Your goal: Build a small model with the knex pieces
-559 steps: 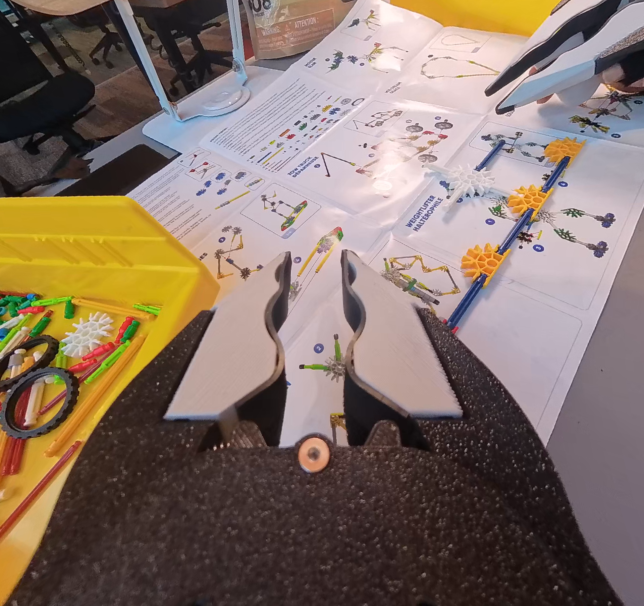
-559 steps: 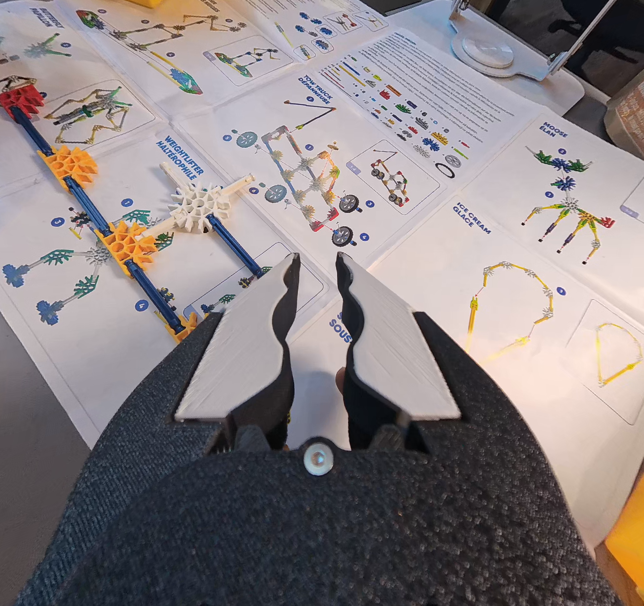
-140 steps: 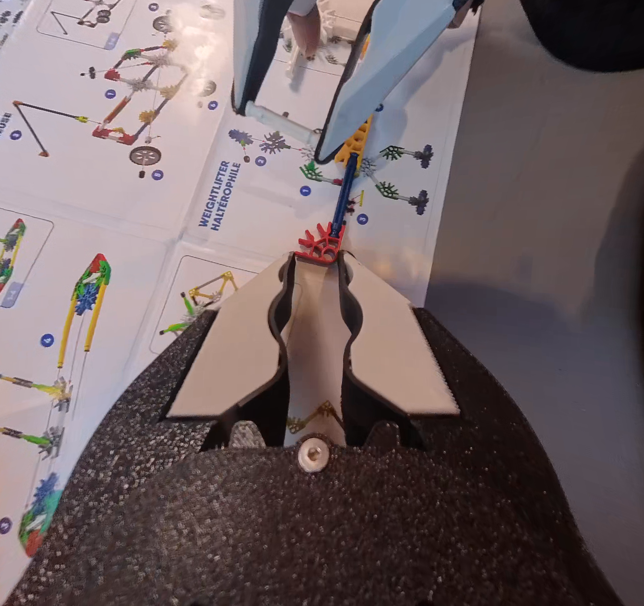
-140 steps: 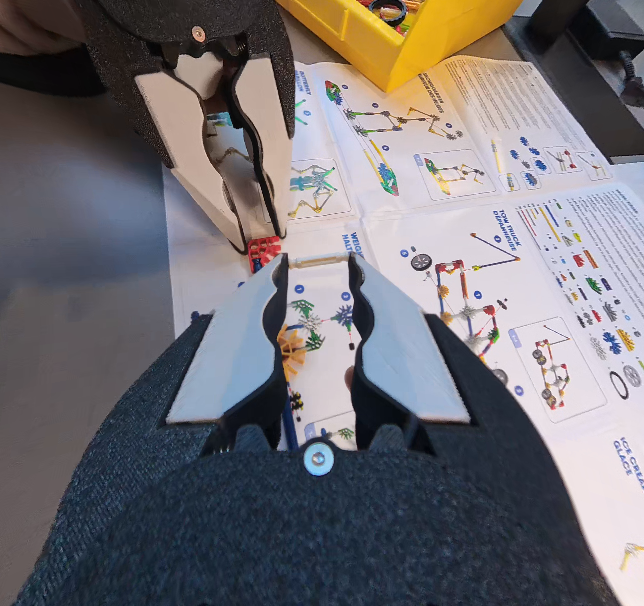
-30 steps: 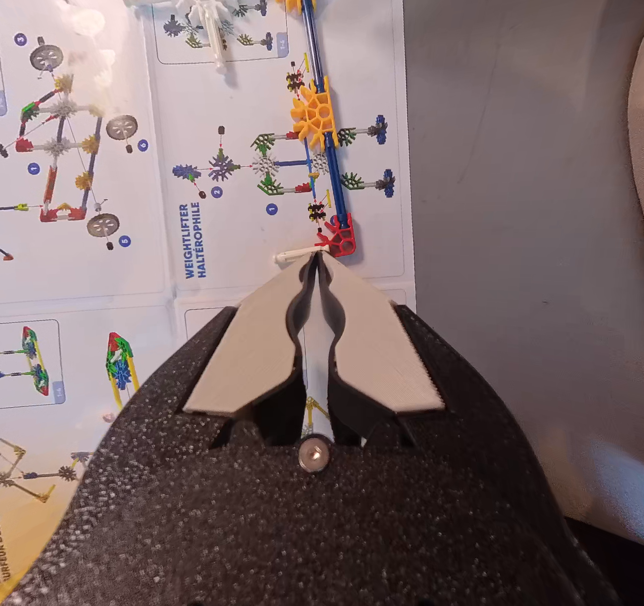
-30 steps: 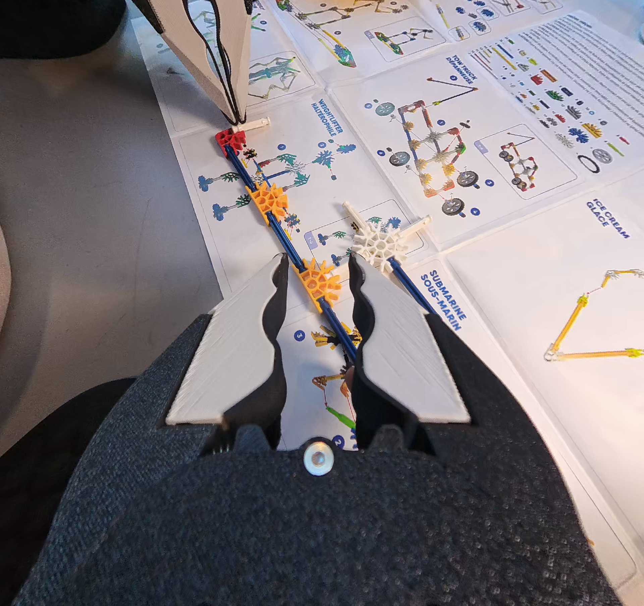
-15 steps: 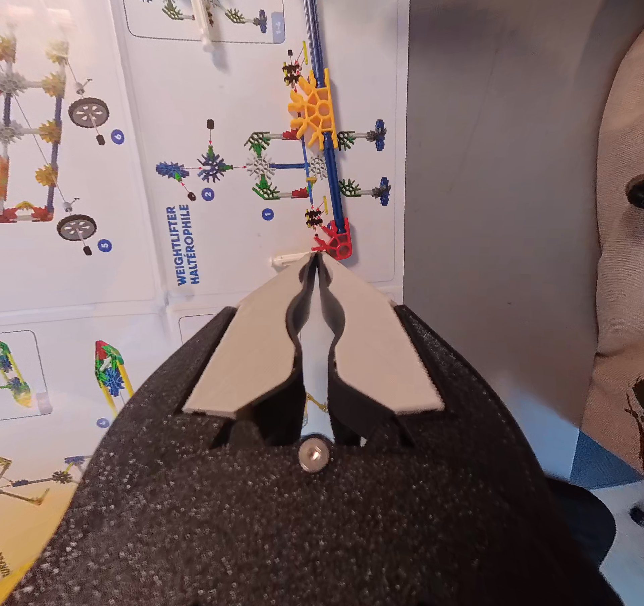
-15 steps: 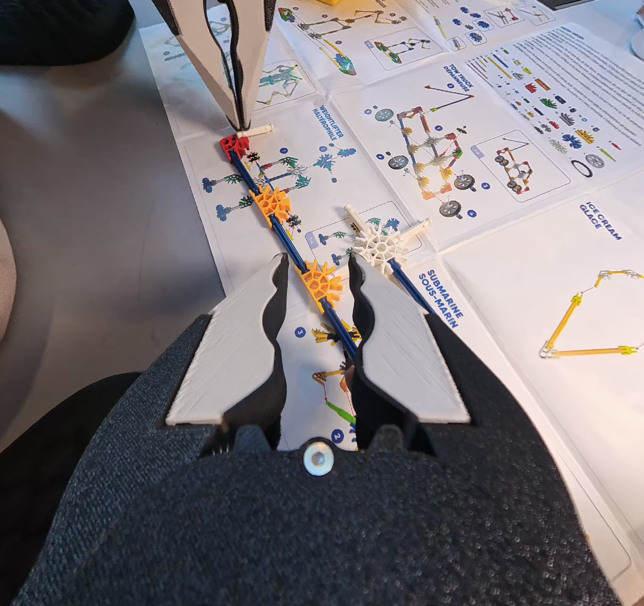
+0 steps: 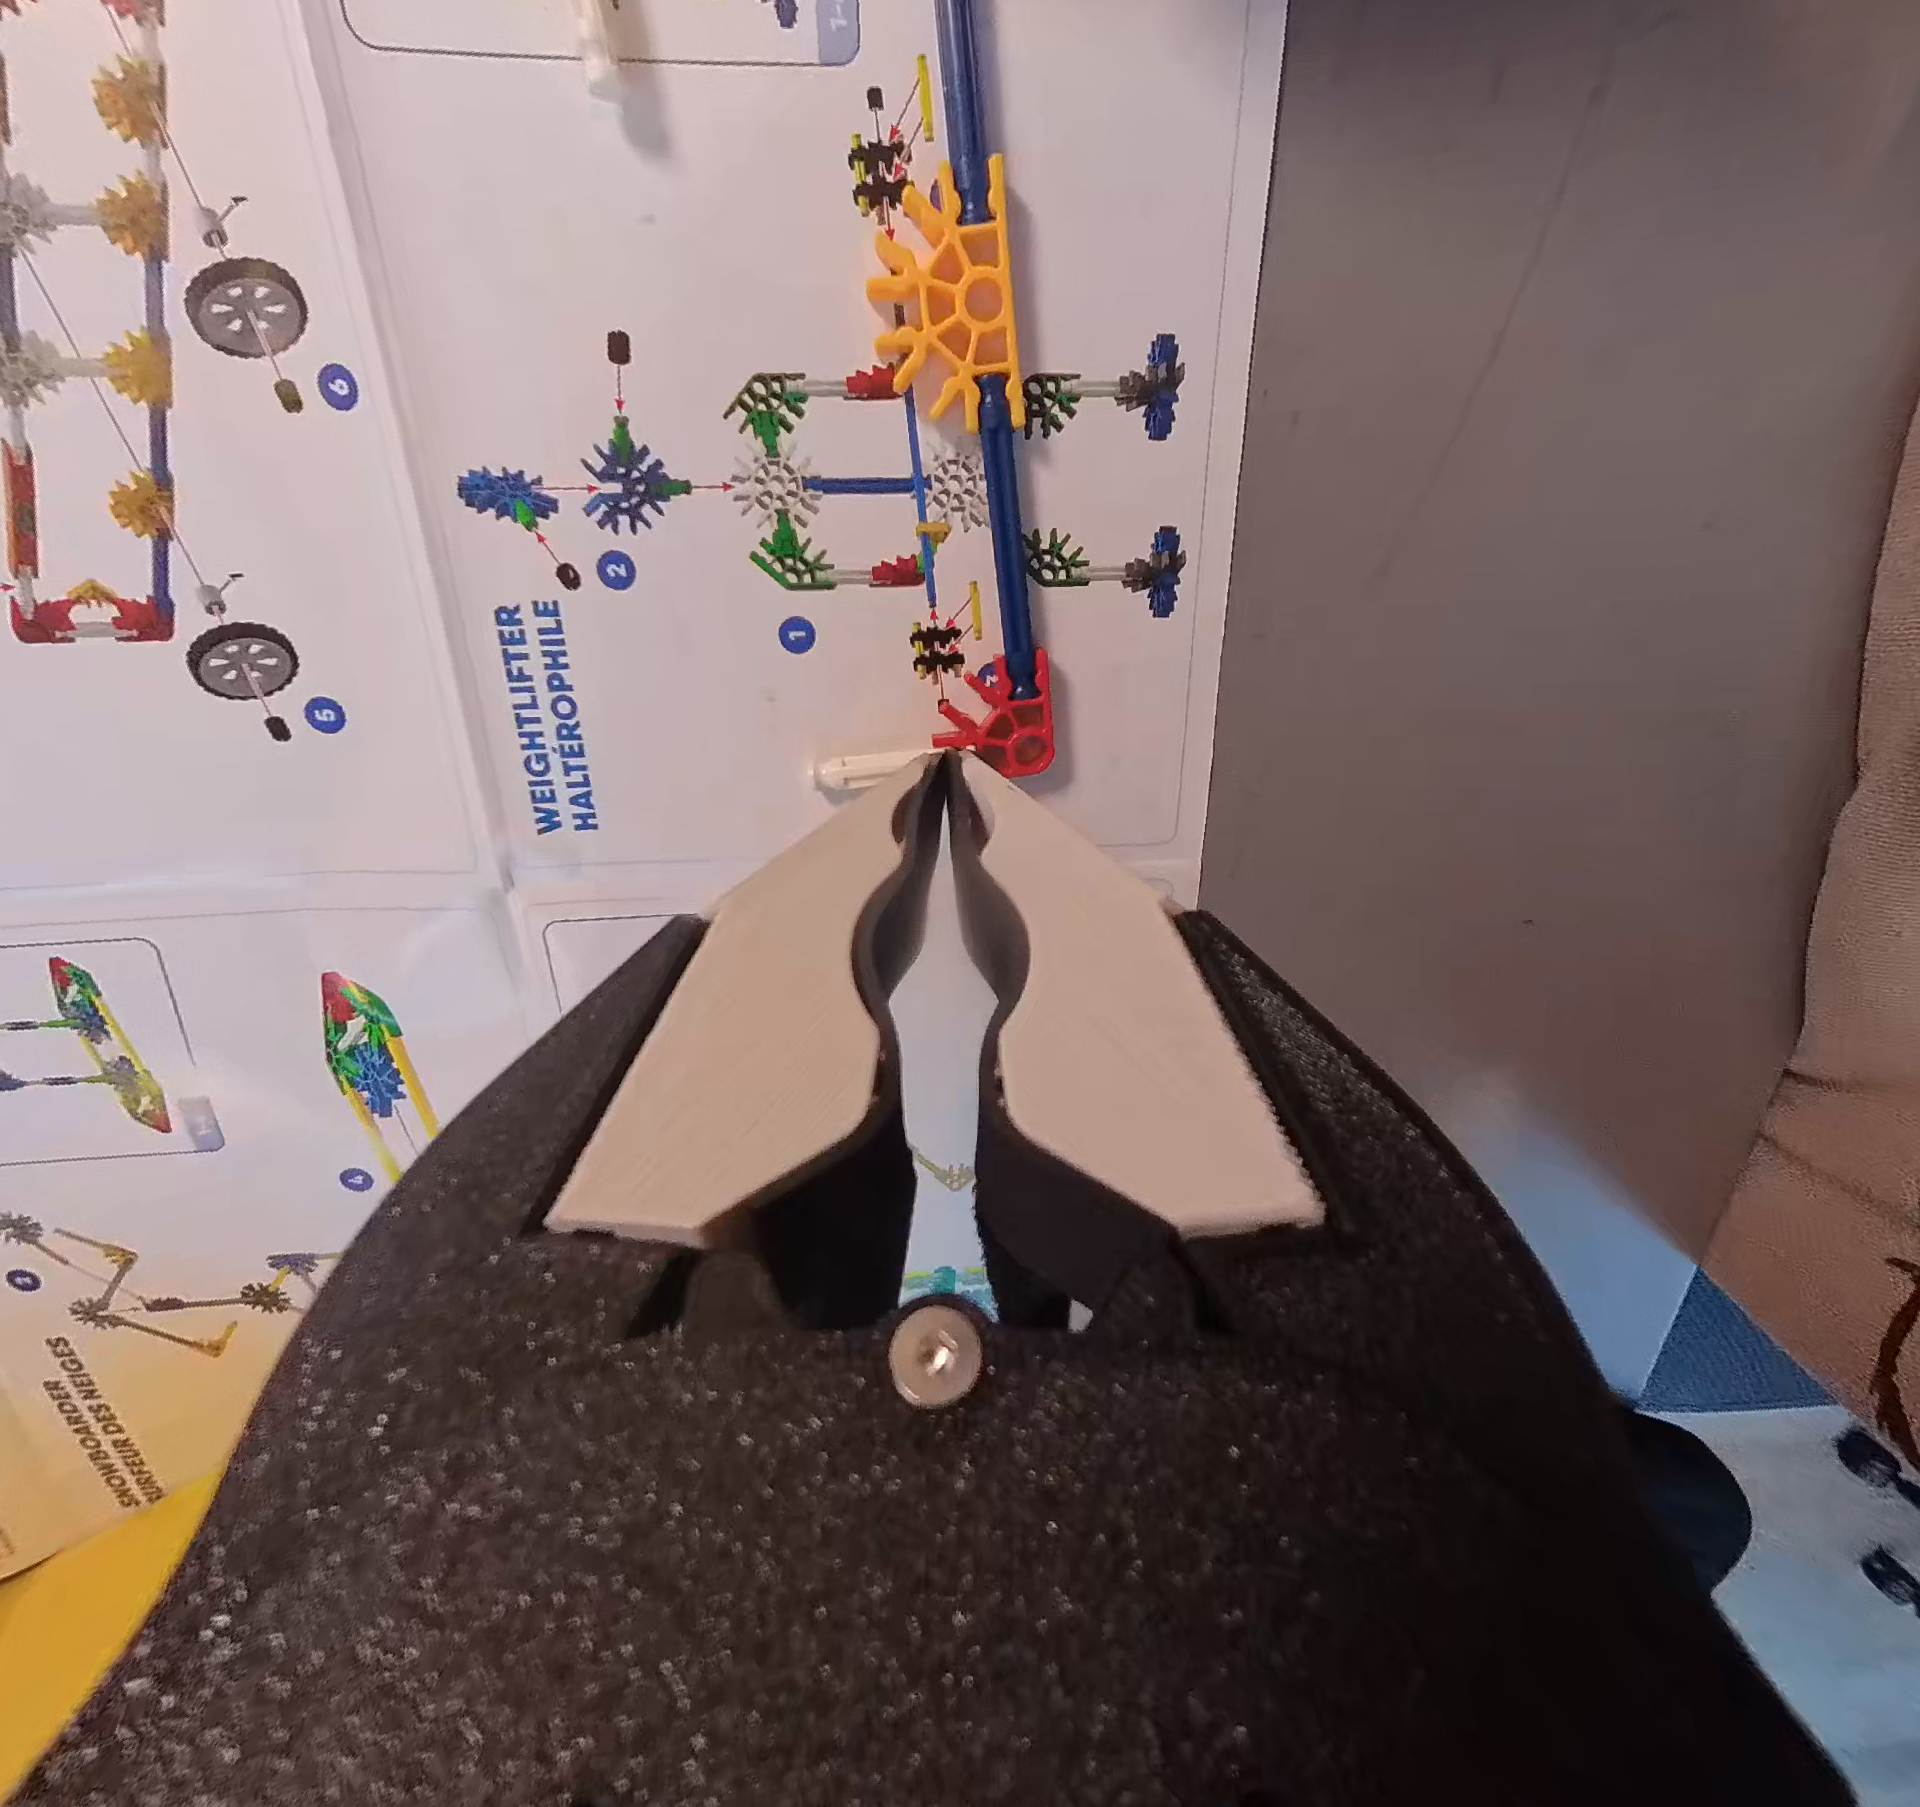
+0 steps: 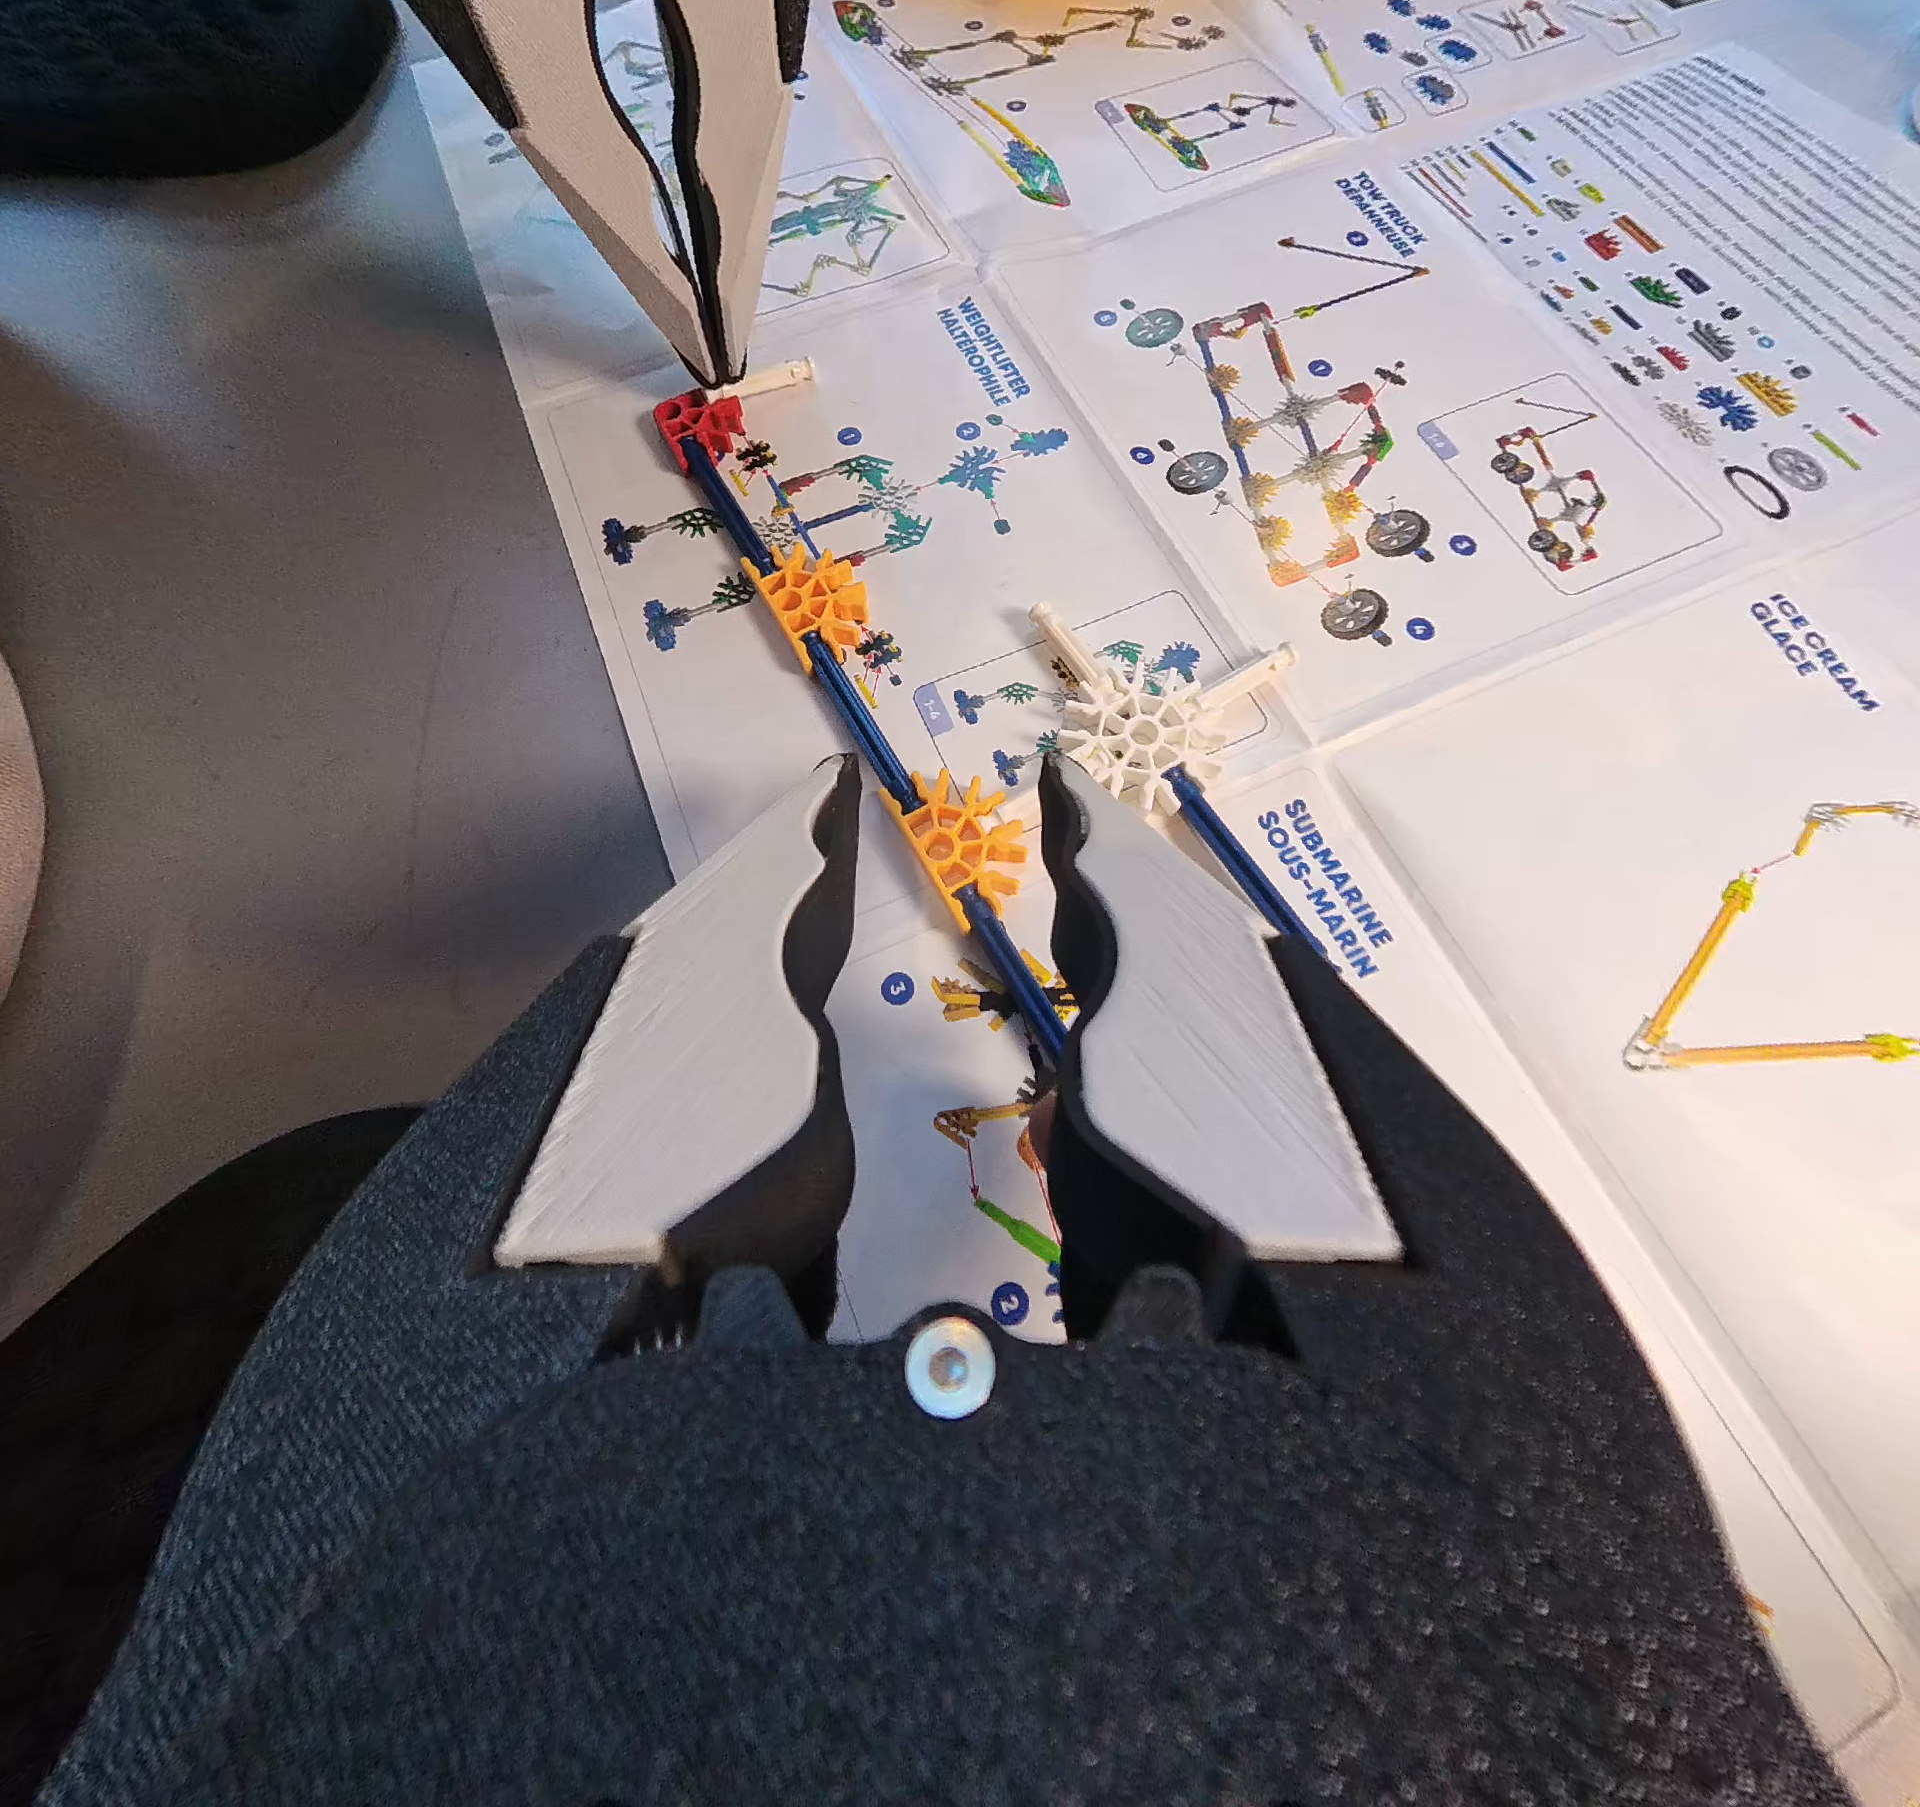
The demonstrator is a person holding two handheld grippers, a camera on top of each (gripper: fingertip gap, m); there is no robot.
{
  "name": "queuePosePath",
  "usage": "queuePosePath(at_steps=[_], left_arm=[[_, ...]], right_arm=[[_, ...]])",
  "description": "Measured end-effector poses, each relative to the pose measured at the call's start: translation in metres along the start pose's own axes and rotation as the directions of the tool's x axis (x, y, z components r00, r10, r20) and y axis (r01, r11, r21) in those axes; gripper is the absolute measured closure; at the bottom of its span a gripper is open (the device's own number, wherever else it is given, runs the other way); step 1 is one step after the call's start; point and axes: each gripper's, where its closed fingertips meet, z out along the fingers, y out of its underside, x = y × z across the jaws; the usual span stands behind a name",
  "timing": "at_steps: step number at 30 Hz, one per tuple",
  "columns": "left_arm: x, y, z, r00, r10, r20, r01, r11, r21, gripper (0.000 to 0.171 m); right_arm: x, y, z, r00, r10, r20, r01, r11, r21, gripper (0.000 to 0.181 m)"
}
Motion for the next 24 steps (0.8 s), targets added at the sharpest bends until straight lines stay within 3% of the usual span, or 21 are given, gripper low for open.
queuePosePath(at_steps=[14,24], left_arm=[[0.0005,0.0041,0.0071,0.992,0.069,0.104,-0.061,0.995,-0.079,0.171],[0.0012,0.0015,0.0048,0.998,0.015,0.057,-0.014,1.000,-0.004,0.171]], right_arm=[[0.0020,-0.0047,-0.0053,1.000,-0.009,-0.013,0.010,1.000,0.024,0.147],[0.0037,-0.0076,-0.0088,0.999,-0.019,-0.029,0.020,0.999,0.039,0.147]])
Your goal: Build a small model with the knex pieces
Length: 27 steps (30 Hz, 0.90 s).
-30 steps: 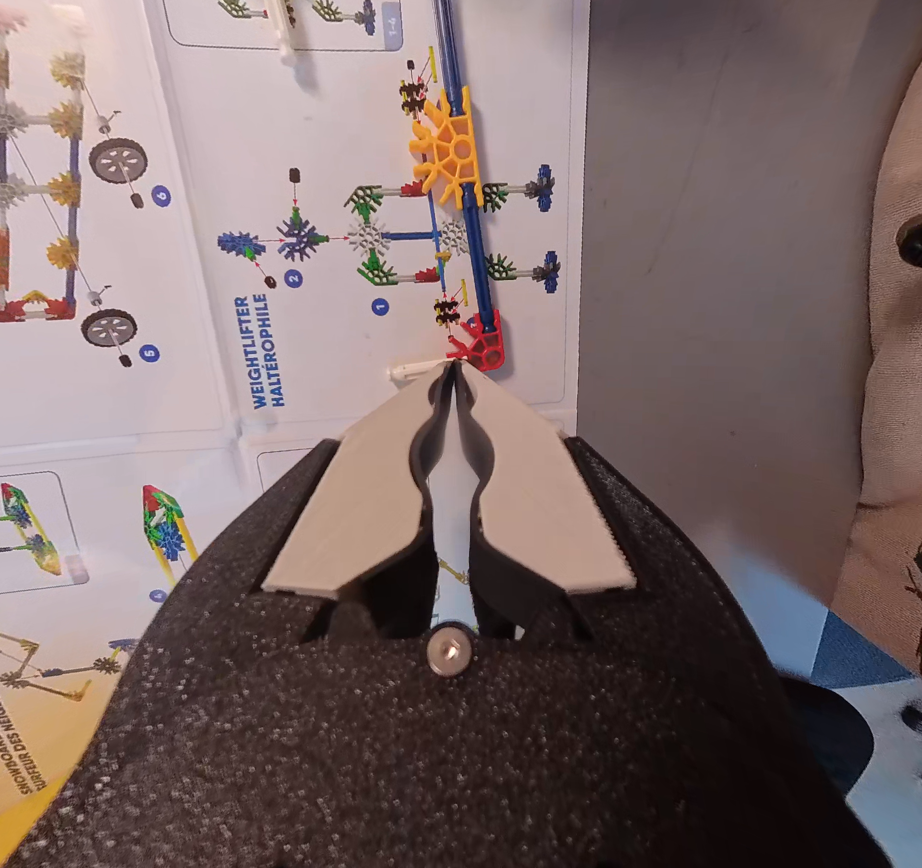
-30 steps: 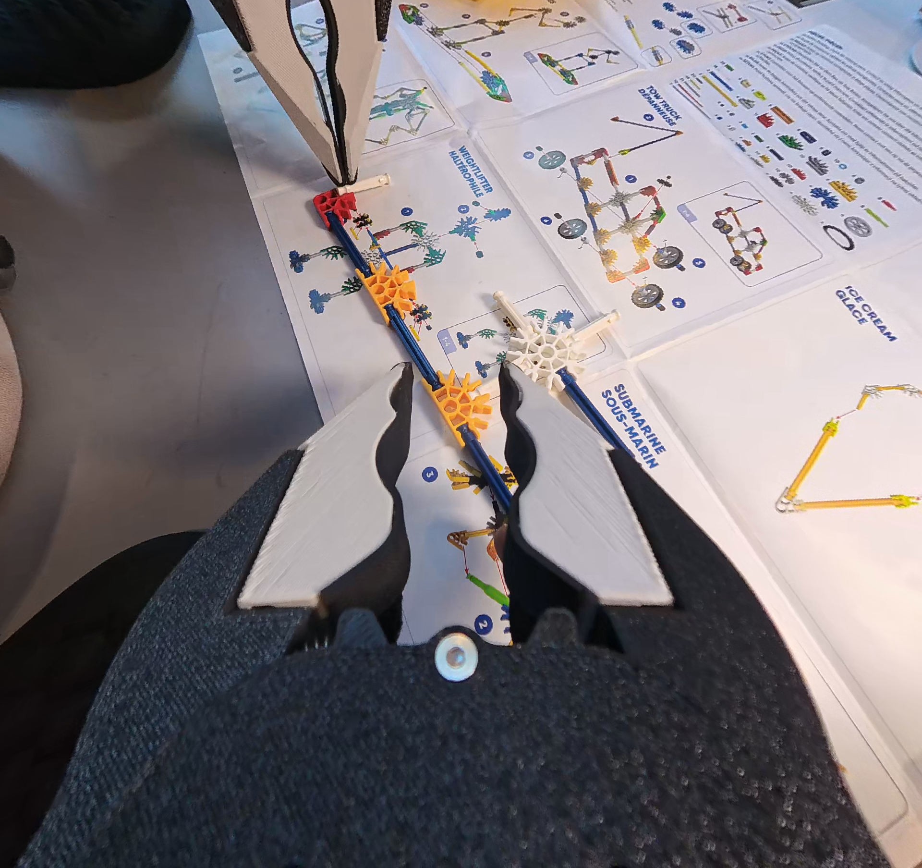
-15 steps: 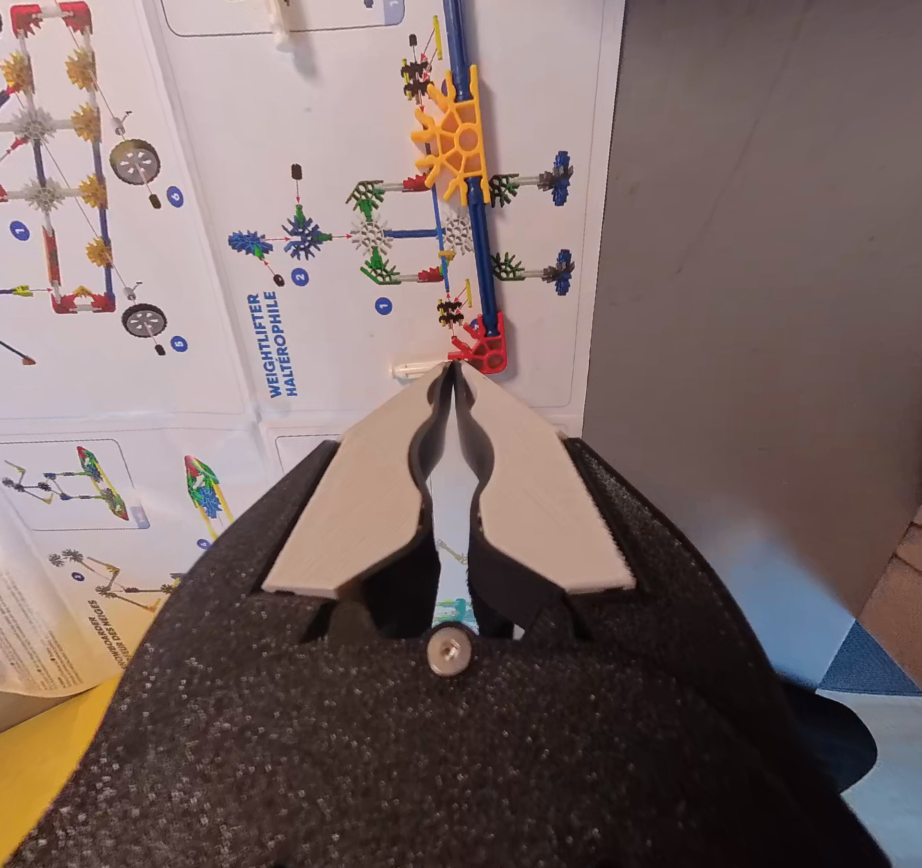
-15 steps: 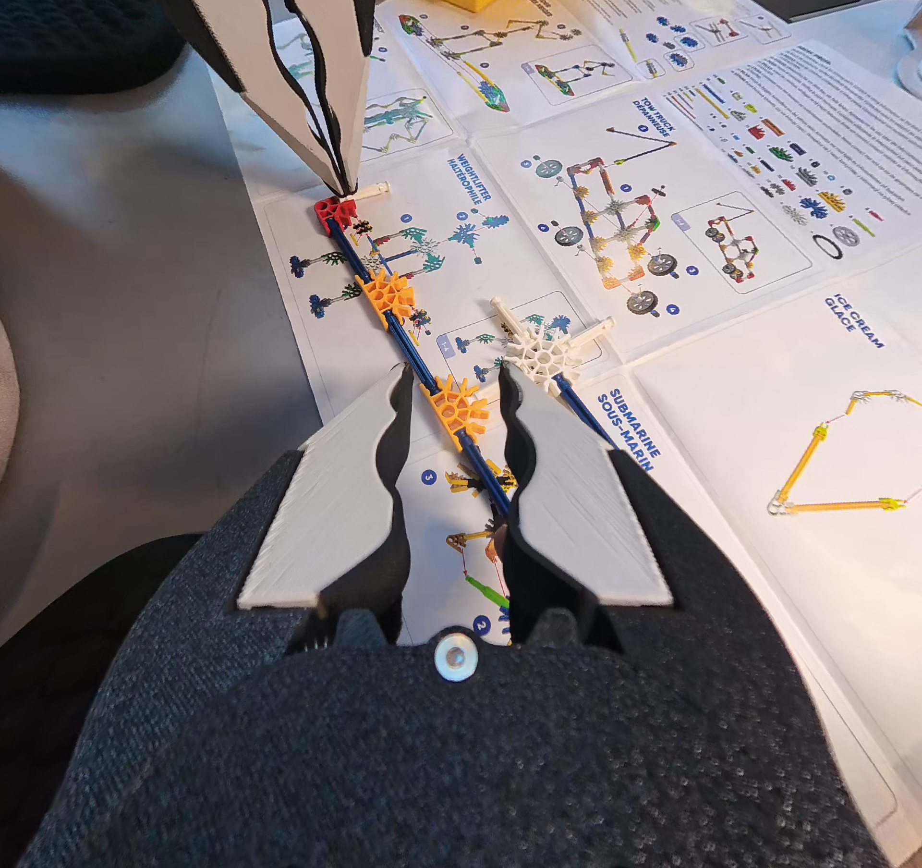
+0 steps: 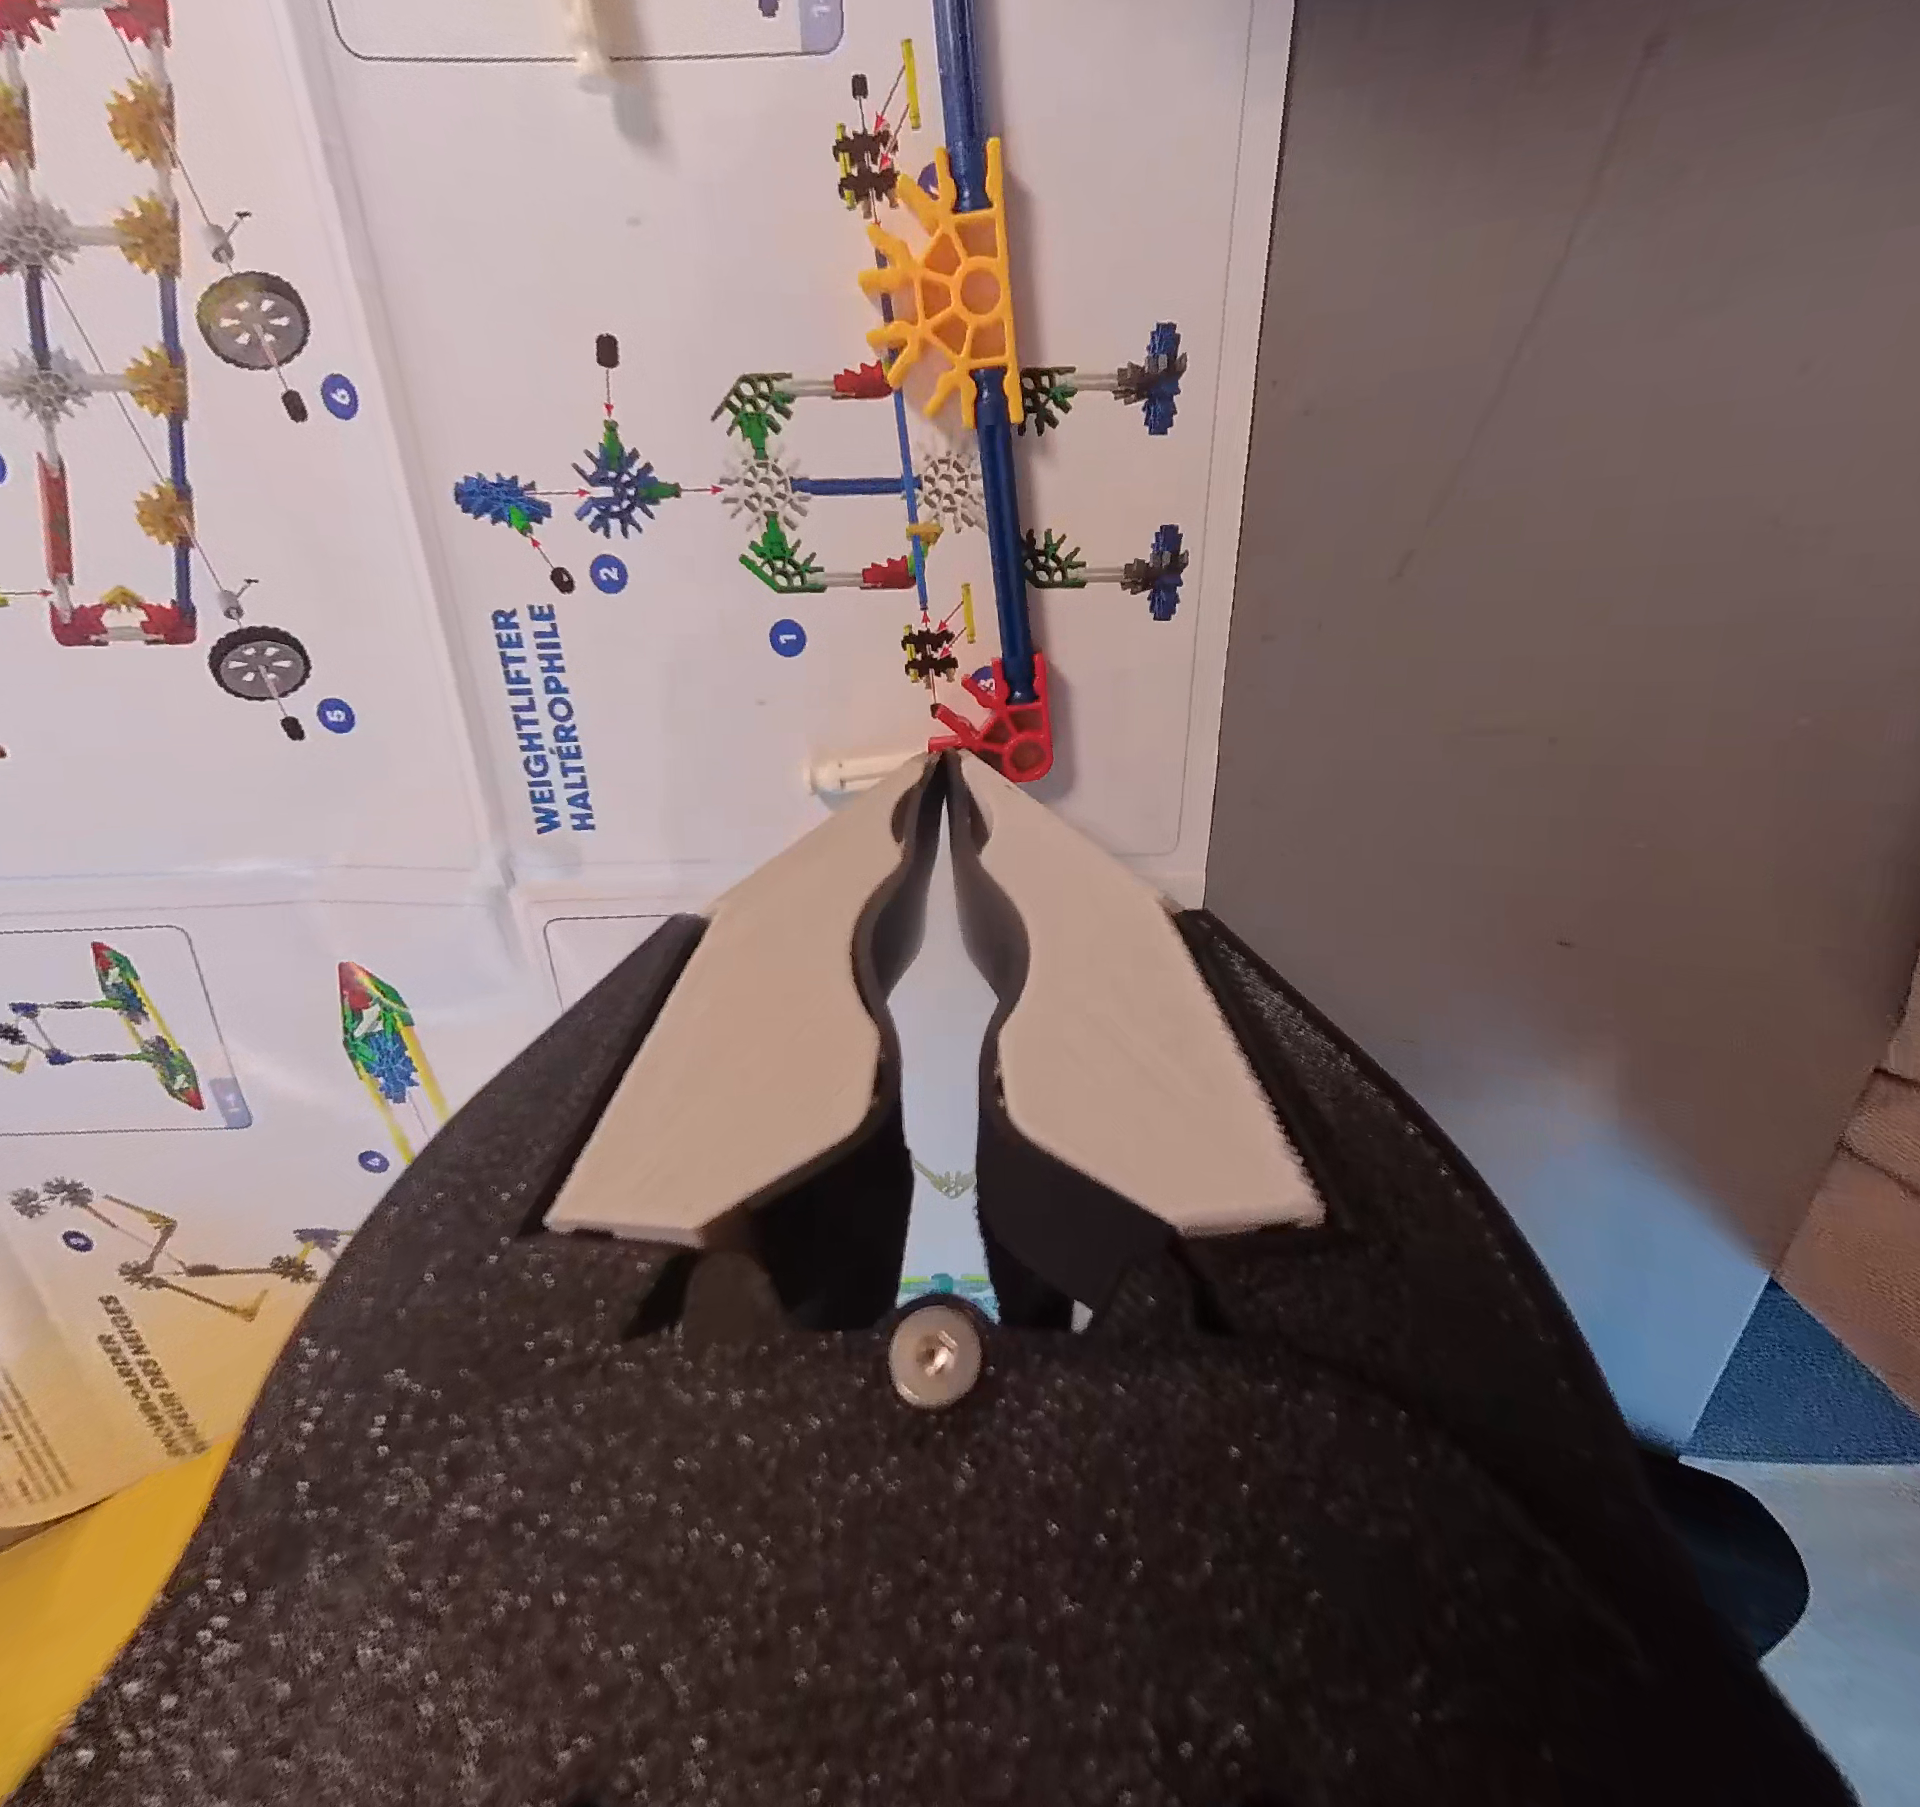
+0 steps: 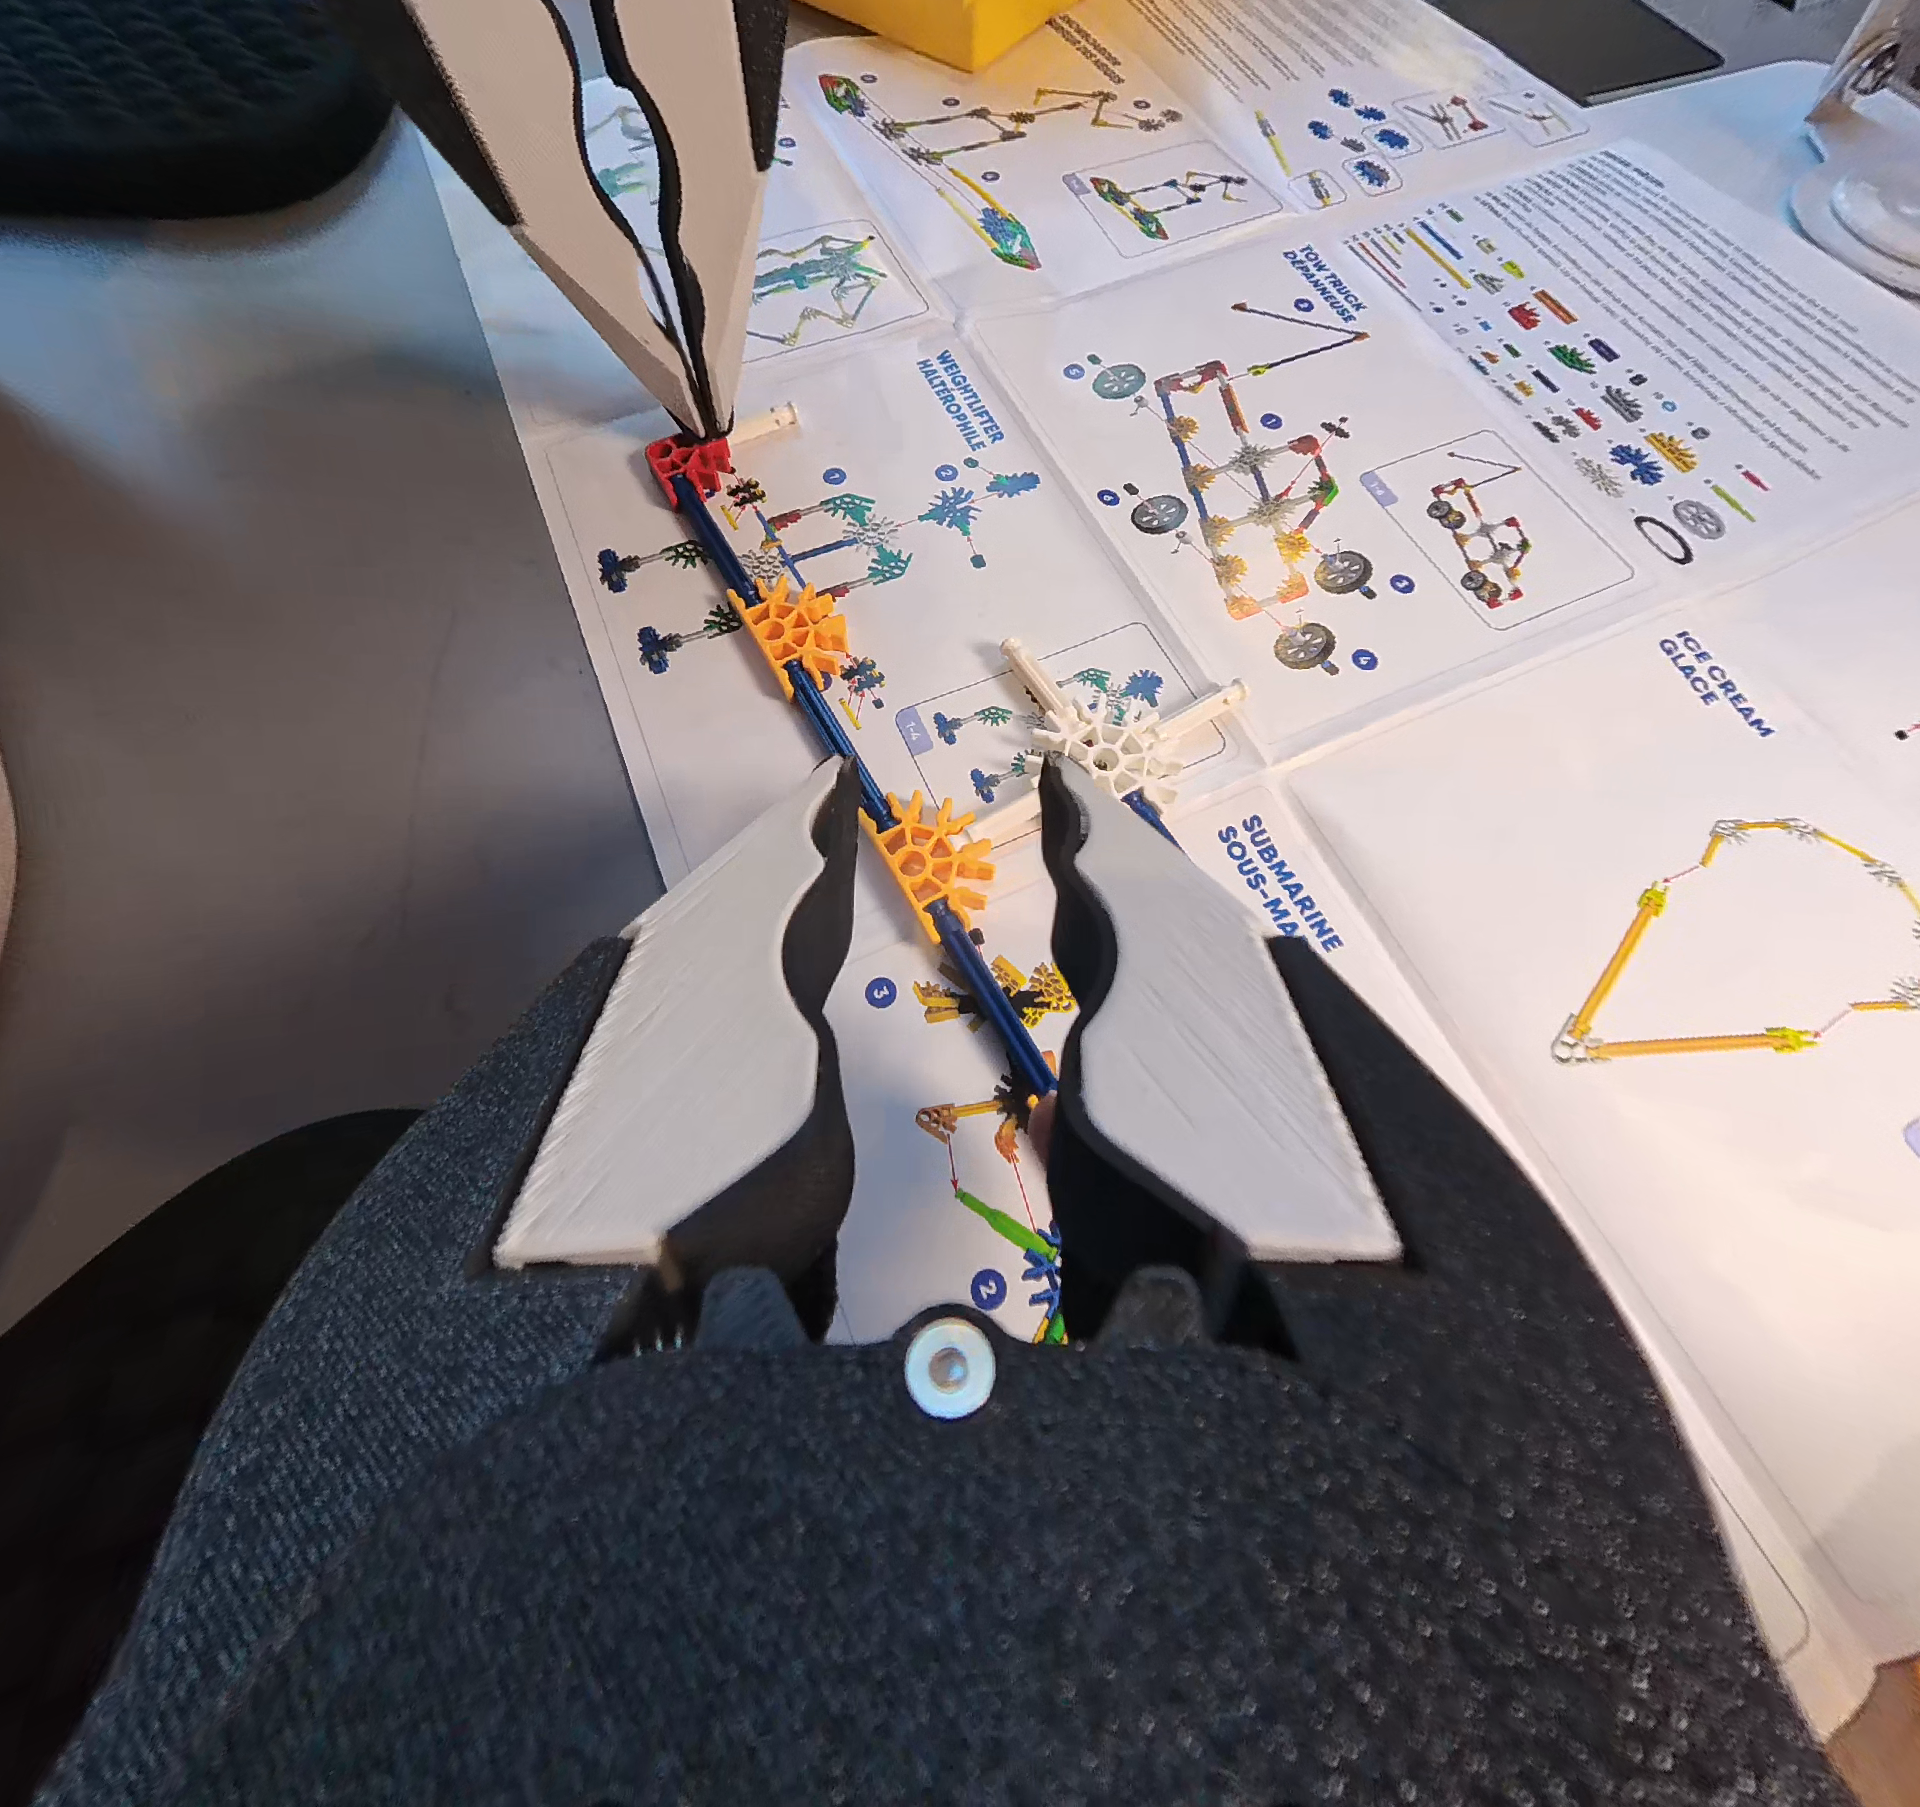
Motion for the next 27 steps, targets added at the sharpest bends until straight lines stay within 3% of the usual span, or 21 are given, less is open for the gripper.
queuePosePath(at_steps=[2,5,12,15,17,19,21,27], left_arm=[[0.001,-0.001,-0.002,0.996,-0.070,-0.061,0.074,0.995,0.061,0.171],[0.001,-0.009,-0.017,0.978,-0.164,-0.131,0.189,0.959,0.212,0.157],[-0.003,0.000,0.000,0.974,-0.228,-0.018,0.221,0.916,0.336,0.104],[-0.005,-0.009,-0.002,0.981,-0.195,0.019,0.172,0.899,0.402,0.112],[-0.003,-0.008,0.001,0.991,-0.124,0.045,0.096,0.914,0.393,0.130],[-0.003,-0.005,0.001,0.995,-0.072,0.063,0.043,0.925,0.378,0.131],[-0.005,0.001,0.000,0.997,-0.034,0.065,0.008,0.934,0.357,0.149],[-0.017,0.008,-0.005,0.995,-0.055,0.080,0.023,0.933,0.359,0.120]], right_arm=[[0.001,-0.001,-0.002,1.000,-0.001,-0.010,0.001,1.000,0.010,0.147],[0.006,-0.001,-0.005,0.999,0.015,-0.028,-0.014,1.000,0.022,0.147],[0.016,0.000,-0.009,0.998,0.039,-0.055,-0.037,0.999,0.035,0.147],[0.013,0.002,-0.004,0.998,0.033,-0.048,-0.032,0.999,0.016,0.147],[0.012,0.003,-0.002,0.998,0.029,-0.048,-0.029,1.000,0.008,0.147],[0.012,0.003,-0.002,0.998,0.029,-0.051,-0.028,1.000,0.009,0.147],[0.012,0.002,-0.002,0.998,0.029,-0.057,-0.028,1.000,0.013,0.147],[0.014,0.000,-0.003,0.997,0.034,-0.067,-0.033,0.999,0.024,0.147]])
